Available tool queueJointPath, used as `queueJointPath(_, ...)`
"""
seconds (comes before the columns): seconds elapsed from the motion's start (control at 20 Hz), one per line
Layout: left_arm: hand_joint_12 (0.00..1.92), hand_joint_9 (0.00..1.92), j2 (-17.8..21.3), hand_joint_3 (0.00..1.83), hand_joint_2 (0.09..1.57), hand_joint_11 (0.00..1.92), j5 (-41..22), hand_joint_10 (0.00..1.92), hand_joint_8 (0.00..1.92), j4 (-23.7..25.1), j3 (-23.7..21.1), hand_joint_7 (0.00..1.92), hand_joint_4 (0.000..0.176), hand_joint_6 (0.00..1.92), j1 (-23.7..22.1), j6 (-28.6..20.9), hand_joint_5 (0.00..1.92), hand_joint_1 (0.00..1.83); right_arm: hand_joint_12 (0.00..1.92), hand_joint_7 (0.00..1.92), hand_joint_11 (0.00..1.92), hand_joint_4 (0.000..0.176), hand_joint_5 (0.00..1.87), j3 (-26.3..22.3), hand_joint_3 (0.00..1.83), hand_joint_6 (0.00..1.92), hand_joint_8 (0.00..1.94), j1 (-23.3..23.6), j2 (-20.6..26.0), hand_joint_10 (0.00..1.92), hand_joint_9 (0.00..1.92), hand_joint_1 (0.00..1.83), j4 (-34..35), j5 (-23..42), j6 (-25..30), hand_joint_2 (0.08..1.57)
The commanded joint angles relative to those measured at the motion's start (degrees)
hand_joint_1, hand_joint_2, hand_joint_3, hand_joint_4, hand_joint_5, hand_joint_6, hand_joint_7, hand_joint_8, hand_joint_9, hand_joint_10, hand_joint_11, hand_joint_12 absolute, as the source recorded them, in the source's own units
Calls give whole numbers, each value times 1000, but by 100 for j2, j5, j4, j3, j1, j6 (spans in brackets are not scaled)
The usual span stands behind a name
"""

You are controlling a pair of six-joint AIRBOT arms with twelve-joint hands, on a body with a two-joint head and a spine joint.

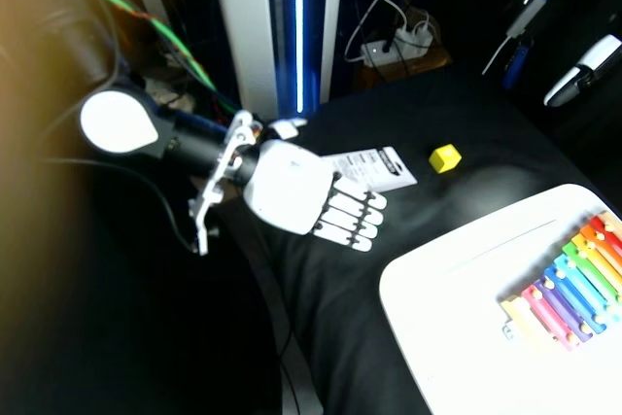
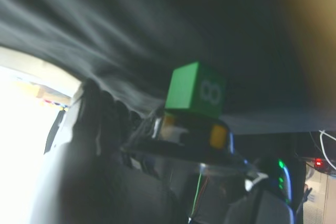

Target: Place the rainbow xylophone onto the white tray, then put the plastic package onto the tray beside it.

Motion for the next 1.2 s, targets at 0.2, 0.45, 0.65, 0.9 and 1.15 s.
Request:
queueJointPath(0.2, 0, 0, -16, 11, 740, 0, -538, 0, 0, -160, -19, 0, 108, 0, -23, 12, 0, 686, 215, 364, 415, 0, 340, 72, 10, 15, 8, 48, -65, 9, 387, 892, 259, 393, 35, 812)
queueJointPath(0.45, 0, 0, -25, 5, 736, 0, -549, 0, 0, -160, -25, 0, 102, 0, -3, 12, 0, 682, 456, 496, 335, 0, 480, 107, 0, 2, 1, 49, -80, 1, 515, 1080, 289, 395, 35, 958)
queueJointPath(0.65, 0, 0, -36, 7, 745, 0, -551, 0, 0, -161, -29, 0, 118, 0, 14, 12, 0, 700, 949, 730, 513, 0, 660, 135, 0, 5, 16, 50, -102, 63, 843, 1220, 366, 397, 35, 1049)
queueJointPath(0.9, 0, 0, -66, 11, 764, 0, -554, 0, 0, -166, -28, 0, 122, 0, 39, 13, 0, 706, 1303, 752, 725, 0, 680, 159, 0, 1229, 1352, 50, -138, 1409, 848, 1340, 395, 404, 35, 1215)
queueJointPath(1.15, 0, 0, -66, 10, 772, 0, -562, 0, 0, -185, -27, 0, 130, 0, 43, 16, 0, 667, 1759, 678, 903, 0, 841, 205, 2, 1118, 1591, 52, -163, 1710, 818, 1165, 505, 512, 35, 1183)
